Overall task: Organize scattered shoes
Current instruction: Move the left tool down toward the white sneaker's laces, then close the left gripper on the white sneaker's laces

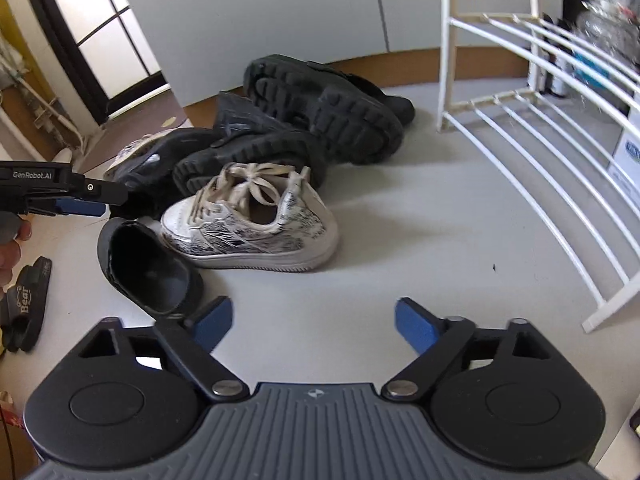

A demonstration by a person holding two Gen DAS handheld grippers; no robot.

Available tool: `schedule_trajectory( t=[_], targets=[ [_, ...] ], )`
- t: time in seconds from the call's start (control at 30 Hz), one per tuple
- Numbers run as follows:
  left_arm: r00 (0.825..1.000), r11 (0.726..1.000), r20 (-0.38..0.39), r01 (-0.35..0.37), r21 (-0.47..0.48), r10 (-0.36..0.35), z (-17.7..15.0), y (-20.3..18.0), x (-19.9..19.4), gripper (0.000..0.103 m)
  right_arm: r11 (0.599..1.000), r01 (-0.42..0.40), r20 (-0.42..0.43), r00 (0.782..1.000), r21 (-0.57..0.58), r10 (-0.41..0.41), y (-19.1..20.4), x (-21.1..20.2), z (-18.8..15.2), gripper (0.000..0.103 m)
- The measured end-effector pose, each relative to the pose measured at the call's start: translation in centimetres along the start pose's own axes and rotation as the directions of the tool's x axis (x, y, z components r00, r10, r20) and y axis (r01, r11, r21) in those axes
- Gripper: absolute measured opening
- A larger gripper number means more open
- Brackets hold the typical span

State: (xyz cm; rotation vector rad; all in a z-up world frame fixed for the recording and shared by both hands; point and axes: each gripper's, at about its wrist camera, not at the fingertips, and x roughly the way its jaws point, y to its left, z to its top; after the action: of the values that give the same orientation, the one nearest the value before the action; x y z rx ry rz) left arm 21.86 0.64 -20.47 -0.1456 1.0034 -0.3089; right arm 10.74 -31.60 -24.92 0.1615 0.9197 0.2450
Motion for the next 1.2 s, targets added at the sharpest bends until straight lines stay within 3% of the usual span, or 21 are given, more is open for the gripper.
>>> schedule_trajectory(
  t=[0.23, 0.7, 1.07, 1.13, 1.2],
  targets=[
    [1.000, 0.998, -0.018, 0.023, 0.051, -0.023, 0.6, -1.6, 3.9, 0.065, 1.000, 0.011, -0.007, 1.000, 0.006, -0.011, -0.7, 0.2, -0.5, 0.088],
    [0.999, 1.000, -0.028, -0.018, 0.010, 0.019, 2.2, -2.7, 10.2, 0.064, 1.000, 0.015, 0.002, 1.000, 0.021, -0.015, -1.3, 0.2, -0.4, 0.088],
    [0.998, 0.998, -0.014, -0.053, 0.022, 0.053, 2.8, -3.7, 13.4, 0.053, 0.999, 0.021, -0.011, 1.000, 0.030, -0.021, -1.5, 0.6, -0.6, 0.088],
    [0.998, 0.997, -0.006, -0.069, 0.040, 0.069, 2.8, -3.7, 13.8, 0.034, 0.999, 0.022, -0.016, 1.000, 0.029, -0.022, -1.5, 0.7, -0.6, 0.088],
    [0.996, 0.996, 0.002, -0.087, 0.034, 0.087, 3.0, -3.5, 14.0, 0.021, 0.999, 0.023, -0.018, 1.000, 0.030, -0.023, -1.5, 0.8, -0.7, 0.088]
  ],
)
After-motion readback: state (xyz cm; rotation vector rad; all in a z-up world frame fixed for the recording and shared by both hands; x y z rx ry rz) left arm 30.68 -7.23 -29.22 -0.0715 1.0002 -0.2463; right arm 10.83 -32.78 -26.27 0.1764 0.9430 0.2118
